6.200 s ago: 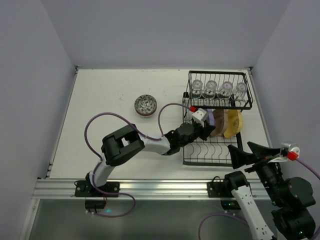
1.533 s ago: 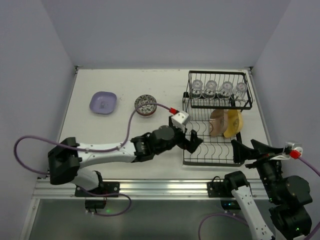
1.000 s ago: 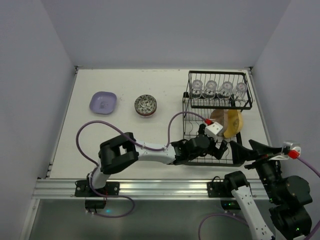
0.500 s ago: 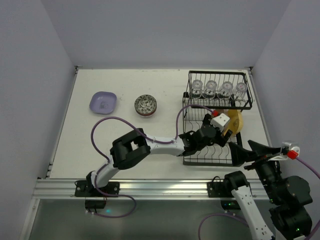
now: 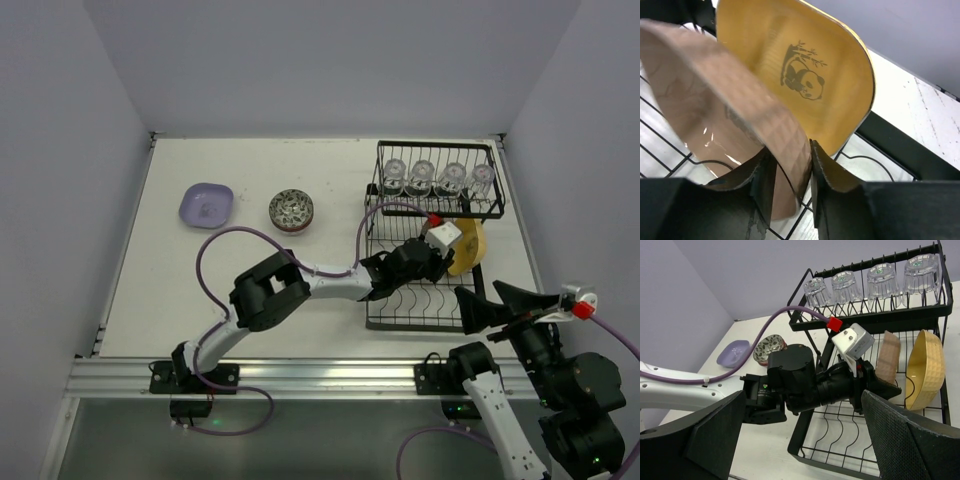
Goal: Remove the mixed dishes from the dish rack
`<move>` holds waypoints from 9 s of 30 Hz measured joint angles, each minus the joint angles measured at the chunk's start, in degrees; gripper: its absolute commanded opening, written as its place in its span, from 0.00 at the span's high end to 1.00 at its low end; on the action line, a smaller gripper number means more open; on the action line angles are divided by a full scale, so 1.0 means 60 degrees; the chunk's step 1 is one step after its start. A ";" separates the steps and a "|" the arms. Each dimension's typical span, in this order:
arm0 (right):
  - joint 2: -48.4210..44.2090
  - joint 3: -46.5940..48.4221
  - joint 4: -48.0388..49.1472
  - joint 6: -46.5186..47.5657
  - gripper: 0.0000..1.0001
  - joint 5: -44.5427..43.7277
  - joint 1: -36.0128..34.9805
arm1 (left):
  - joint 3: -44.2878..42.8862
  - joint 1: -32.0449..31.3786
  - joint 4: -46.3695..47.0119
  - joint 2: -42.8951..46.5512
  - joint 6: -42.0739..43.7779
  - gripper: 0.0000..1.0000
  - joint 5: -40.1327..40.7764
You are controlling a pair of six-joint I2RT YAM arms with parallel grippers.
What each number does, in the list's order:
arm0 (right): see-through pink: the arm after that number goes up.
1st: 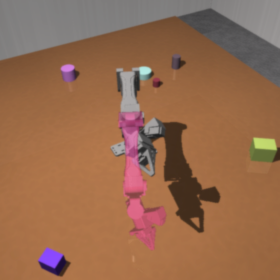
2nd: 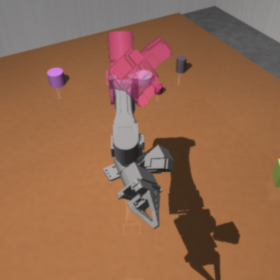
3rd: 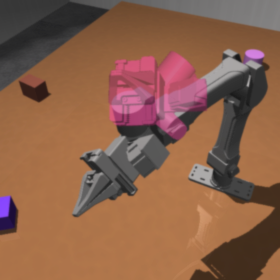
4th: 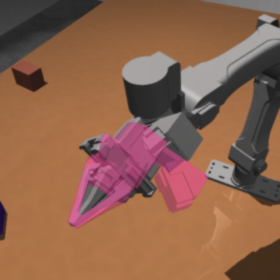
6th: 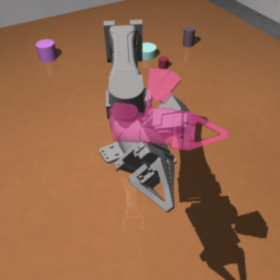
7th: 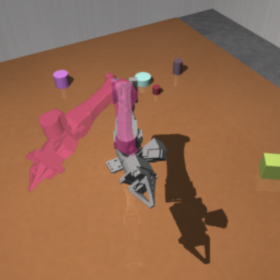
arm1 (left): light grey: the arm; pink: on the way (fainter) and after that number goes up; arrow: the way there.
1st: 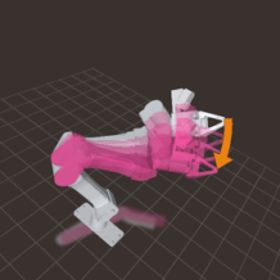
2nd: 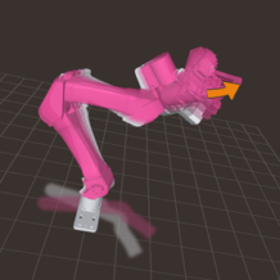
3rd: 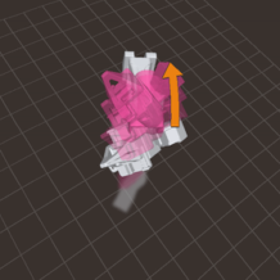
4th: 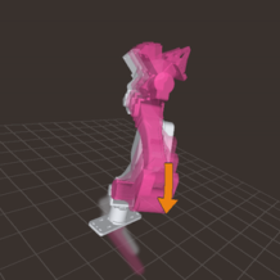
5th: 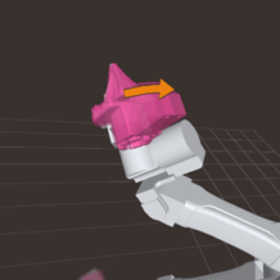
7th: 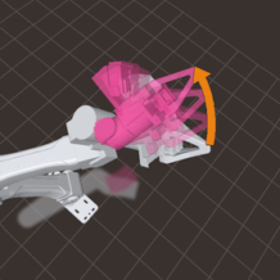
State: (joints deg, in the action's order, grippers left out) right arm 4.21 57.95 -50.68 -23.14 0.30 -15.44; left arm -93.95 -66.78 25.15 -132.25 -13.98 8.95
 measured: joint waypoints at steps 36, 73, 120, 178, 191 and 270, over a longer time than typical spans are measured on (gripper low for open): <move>-0.0091 0.0087 -0.0193 0.0051 0.01 0.0127 0.0000 | 0.2896 -0.0474 0.2131 0.2120 -0.1249 1.00 -0.0965; -0.0273 0.0648 -0.0109 0.0117 0.01 0.0401 0.0000 | 0.1880 0.5559 -1.1584 0.7246 -0.2754 1.00 0.4339; -0.0594 0.0175 0.0262 0.0073 0.01 0.0867 0.0000 | -0.4025 0.9446 -1.4280 0.0328 -0.1898 0.24 0.3024; 0.0823 0.1592 -0.0452 0.1348 0.01 -0.0525 -0.0004 | -0.1410 -0.1293 -0.0943 0.0346 -0.1523 0.22 0.1111; 0.0503 0.1552 -0.0331 0.1195 0.01 0.0648 -0.0004 | -0.3934 -0.1075 -0.1716 -0.1712 -0.0047 0.46 0.1257; 0.0350 0.1676 0.0109 0.1180 0.01 0.0627 -0.0004 | 0.1989 0.1803 -1.0105 0.8102 -0.2320 1.00 0.3435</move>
State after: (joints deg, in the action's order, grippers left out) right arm 6.31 68.01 -50.02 -16.05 4.05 -15.46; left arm -82.02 -55.96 -35.48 -83.64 -27.90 29.56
